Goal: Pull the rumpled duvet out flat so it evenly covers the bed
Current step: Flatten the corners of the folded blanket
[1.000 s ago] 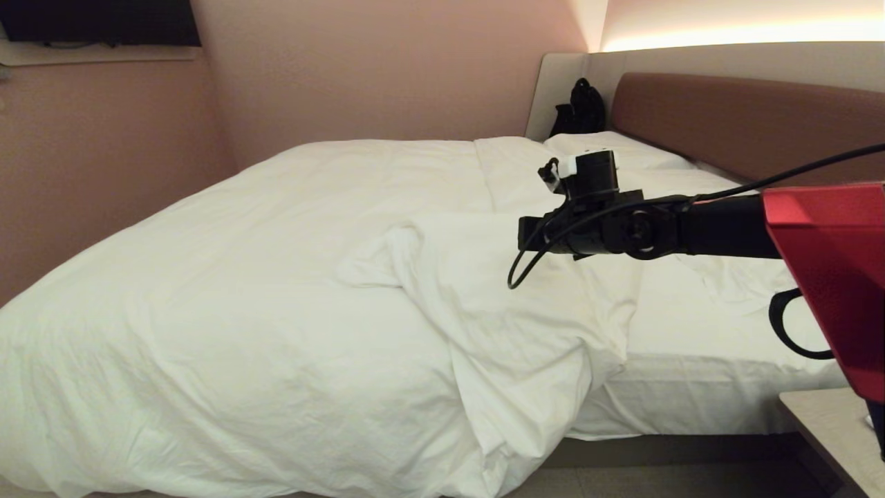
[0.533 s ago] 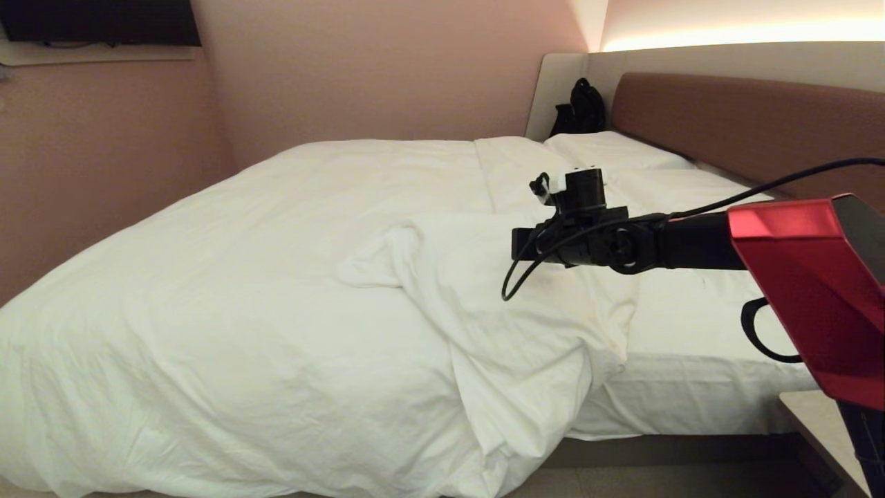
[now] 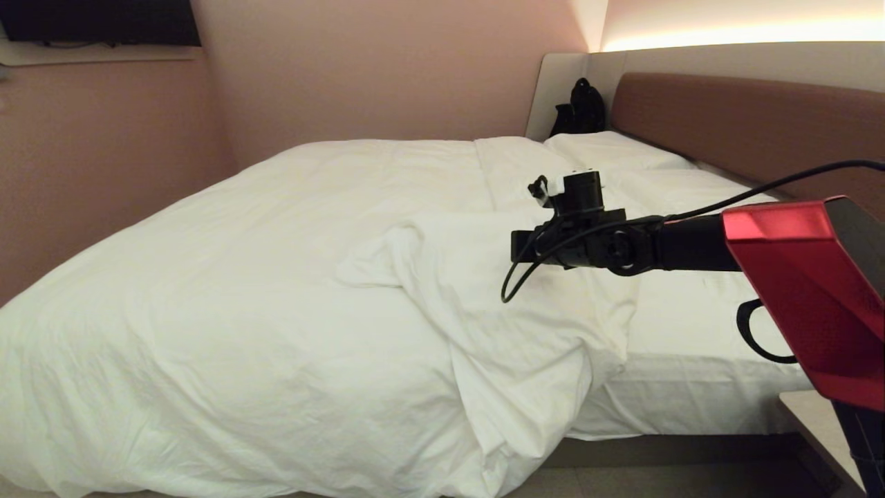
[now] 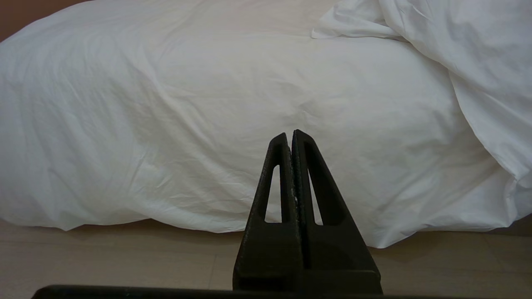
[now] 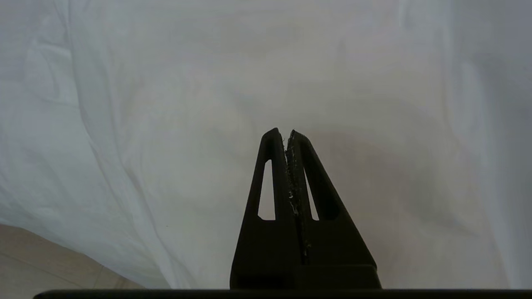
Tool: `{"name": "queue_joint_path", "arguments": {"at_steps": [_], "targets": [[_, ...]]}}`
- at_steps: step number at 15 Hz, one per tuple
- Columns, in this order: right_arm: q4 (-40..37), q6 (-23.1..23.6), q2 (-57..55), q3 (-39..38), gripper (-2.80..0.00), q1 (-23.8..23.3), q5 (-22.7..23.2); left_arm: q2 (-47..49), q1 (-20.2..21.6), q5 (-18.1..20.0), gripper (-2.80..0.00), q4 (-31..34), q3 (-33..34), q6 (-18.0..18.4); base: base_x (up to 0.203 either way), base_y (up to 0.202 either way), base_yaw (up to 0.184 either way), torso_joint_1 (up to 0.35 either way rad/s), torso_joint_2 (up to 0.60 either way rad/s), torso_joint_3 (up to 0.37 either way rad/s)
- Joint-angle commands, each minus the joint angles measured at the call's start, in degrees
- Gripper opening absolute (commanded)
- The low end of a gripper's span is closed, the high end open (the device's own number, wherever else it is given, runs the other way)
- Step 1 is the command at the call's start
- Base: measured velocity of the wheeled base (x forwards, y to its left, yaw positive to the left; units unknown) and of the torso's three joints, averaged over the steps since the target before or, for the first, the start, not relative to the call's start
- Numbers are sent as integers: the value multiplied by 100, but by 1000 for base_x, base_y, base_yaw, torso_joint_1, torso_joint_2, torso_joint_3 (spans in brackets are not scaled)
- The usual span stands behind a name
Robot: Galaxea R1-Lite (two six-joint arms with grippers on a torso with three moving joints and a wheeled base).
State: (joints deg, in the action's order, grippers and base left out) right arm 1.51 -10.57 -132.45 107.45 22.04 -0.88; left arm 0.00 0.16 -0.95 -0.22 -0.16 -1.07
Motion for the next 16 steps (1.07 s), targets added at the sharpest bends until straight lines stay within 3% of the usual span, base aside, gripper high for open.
{"name": "queue_joint_path", "arguments": {"at_steps": [1, 2, 3, 12, 16], "targets": [[7, -6, -61, -4, -280, 2, 0, 0, 2, -1, -280, -4, -2, -6, 0, 0, 0, 0, 0, 0], [7, -6, -79, 4, -280, 2, 9, 0, 2, -1, -280, -4, 6, 2, 0, 0, 0, 0, 0, 0], [7, 2, -85, 20, 0, 2, 9, 0, 2, -1, -280, -4, -2, 2, 0, 0, 0, 0, 0, 0], [23, 11, -176, 233, 0, 11, 106, 0, 2, -1, -280, -4, 0, -7, 0, 0, 0, 0, 0, 0], [69, 11, -197, 250, 0, 11, 404, 0, 2, -1, -280, -4, 6, 1, 0, 0, 0, 0, 0, 0]]}}
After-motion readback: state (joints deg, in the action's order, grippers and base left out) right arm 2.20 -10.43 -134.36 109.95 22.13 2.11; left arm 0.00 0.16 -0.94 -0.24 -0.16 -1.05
